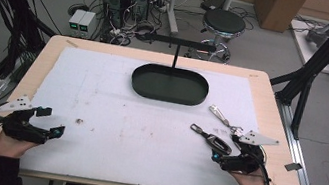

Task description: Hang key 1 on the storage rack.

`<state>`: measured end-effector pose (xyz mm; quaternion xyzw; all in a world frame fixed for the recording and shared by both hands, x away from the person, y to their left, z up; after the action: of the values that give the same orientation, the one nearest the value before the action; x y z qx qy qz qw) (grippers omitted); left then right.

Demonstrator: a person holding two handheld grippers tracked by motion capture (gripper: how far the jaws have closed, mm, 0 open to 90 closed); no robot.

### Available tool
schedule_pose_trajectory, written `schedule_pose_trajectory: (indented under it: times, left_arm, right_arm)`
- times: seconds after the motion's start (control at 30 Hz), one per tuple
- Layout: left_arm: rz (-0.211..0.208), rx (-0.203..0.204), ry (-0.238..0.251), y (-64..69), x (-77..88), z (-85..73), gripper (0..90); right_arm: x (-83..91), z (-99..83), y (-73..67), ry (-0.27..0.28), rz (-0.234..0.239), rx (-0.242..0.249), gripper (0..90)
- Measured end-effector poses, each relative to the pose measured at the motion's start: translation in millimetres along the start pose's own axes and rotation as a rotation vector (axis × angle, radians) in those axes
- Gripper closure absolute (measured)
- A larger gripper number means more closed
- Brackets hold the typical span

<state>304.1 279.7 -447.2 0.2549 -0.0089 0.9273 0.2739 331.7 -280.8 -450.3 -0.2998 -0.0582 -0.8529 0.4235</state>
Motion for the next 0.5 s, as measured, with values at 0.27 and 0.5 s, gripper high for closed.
schedule_pose_trajectory:
  times: [0.27,0.5]
  left_arm:
    - [-0.003,-0.003,-0.014,4.1,-3.3,-2.9,3.2]
    - [-0.001,-0.004,-0.019,3.8,-4.1,-3.9,3.2]
  right_arm:
    - [-2.9,0.7,-0.4,-0.01,-0.008,-0.012,0.9]
    - [-4.8,11.4,-0.7,0.006,0.037,-0.016,0.9]
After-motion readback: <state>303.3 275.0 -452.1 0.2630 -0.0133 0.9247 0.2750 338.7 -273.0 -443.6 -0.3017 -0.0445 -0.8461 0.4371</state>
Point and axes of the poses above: each handheld gripper's, and its own axes: x roughly backward along the jaws, z roughly out of its top, y roughly to its right, the point moved 6 cm from there along -x, roughly forward along the jaws, and after that the axes turned 10 degrees about z, right-handed, at the moved point
